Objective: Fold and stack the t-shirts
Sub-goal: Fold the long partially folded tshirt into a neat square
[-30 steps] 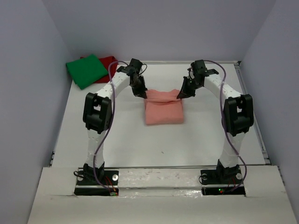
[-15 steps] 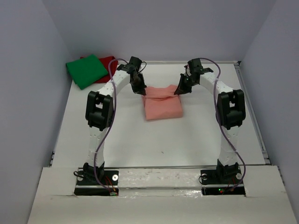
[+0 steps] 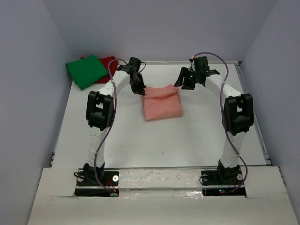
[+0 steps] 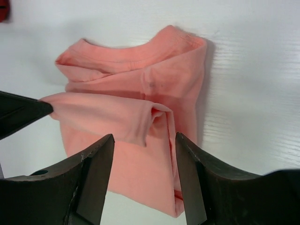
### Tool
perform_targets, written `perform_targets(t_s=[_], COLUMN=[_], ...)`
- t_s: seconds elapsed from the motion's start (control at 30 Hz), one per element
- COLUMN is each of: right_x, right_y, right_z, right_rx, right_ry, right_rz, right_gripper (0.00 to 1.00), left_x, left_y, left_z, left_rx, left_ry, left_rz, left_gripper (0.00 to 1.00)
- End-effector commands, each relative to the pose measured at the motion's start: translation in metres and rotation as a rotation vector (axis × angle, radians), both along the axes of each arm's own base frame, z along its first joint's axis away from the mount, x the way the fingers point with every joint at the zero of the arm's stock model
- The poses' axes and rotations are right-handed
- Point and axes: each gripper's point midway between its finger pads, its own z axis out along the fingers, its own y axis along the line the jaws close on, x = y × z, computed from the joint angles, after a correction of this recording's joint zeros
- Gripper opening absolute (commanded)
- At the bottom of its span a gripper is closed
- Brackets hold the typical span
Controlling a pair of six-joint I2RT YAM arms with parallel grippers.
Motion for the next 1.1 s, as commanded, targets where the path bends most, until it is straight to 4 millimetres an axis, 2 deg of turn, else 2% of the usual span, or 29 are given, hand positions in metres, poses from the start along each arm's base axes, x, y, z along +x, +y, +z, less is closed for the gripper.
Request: perform_targets(t_s=[0.0, 0.1, 0.13, 0.2, 0.27, 0.47, 0.63, 0.8, 0.87, 0.93, 1.07], right_x=[0.008, -0.001, -0.004, -0.013, -0.022, -0.044, -0.061, -0.081, -0.089, -0.104, -0.119], right_y=[0.01, 0.018, 0.02, 0.027, 0.033, 0.042, 0.052, 0.065, 0.067, 0.073, 0.076], right_z=[0.065, 0.073, 0.072, 0.062, 0.052, 0.002, -0.029, -0.033, -0.026, -0.028, -0.013], right_rx=[0.089, 0.138, 0.154, 0.206, 0.253, 0.312, 0.369, 0.432, 0.463, 0.469, 0.495], right_ry=[-0.194, -0.202, -0.186, -0.117, -0.049, 0.118, 0.233, 0.32, 0.347, 0.379, 0.391], right_rz=[0.045, 0.081, 0.081, 0.096, 0.104, 0.138, 0.154, 0.177, 0.178, 0.193, 0.208], right_gripper=[0.6, 0.59, 0.52, 0.33, 0.0, 0.0, 0.0, 0.0, 0.0, 0.0, 0.0], left_x=[0.009, 0.008, 0.008, 0.008, 0.008, 0.008, 0.008, 0.007, 0.007, 0.007, 0.007], left_y=[0.003, 0.003, 0.003, 0.003, 0.003, 0.003, 0.005, 0.007, 0.007, 0.008, 0.007], left_z=[0.023, 0.022, 0.023, 0.023, 0.024, 0.023, 0.023, 0.022, 0.021, 0.022, 0.021], left_rx=[-0.008, -0.009, -0.01, -0.012, -0.013, -0.012, -0.007, -0.003, -0.003, -0.005, -0.008], left_ry=[-0.066, -0.064, -0.065, -0.066, -0.069, -0.064, -0.065, -0.061, -0.059, -0.058, -0.057], left_rz=[0.011, 0.012, 0.012, 0.013, 0.013, 0.011, 0.013, 0.012, 0.013, 0.016, 0.016], left_gripper=[0.0, 0.0, 0.01, 0.01, 0.01, 0.01, 0.01, 0.01, 0.01, 0.01, 0.01])
